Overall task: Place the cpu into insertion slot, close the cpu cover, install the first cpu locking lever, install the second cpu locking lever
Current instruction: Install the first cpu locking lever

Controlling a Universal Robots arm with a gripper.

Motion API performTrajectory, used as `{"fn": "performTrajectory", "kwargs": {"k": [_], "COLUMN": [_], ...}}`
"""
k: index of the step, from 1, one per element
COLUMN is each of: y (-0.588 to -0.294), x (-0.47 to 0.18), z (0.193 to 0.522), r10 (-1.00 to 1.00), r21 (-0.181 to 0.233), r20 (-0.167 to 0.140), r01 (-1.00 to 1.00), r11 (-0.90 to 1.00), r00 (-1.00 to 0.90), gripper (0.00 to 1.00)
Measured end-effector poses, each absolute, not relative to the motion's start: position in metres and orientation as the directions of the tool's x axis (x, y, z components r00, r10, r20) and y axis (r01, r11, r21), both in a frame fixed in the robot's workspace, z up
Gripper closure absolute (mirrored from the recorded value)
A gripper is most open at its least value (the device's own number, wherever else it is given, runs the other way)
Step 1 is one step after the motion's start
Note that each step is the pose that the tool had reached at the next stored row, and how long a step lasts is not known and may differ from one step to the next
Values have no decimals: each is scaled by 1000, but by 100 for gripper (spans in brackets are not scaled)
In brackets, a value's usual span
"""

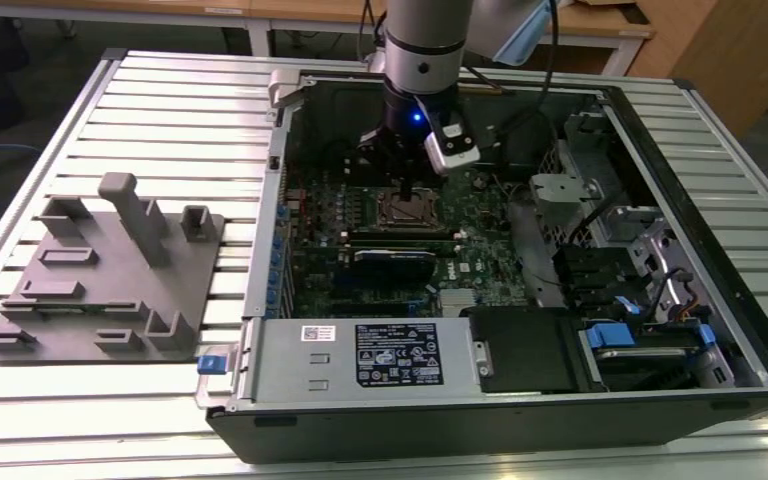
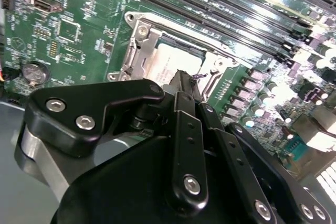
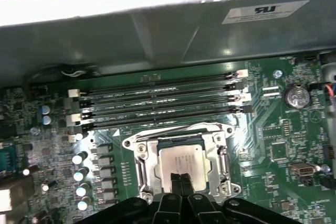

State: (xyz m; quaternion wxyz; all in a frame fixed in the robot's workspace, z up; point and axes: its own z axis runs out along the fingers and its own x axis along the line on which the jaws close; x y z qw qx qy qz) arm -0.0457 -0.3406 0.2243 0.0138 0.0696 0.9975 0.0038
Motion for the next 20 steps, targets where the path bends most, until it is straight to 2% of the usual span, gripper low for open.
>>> {"fn": "performTrajectory", "kwargs": {"k": [20], "y": [-341], "x": [-35], "z": [224], "r10": [135], "r21": [8], "r20": [-19], "r01": [135], "r11": [991], "r00": [-991], "gripper": [90]}}
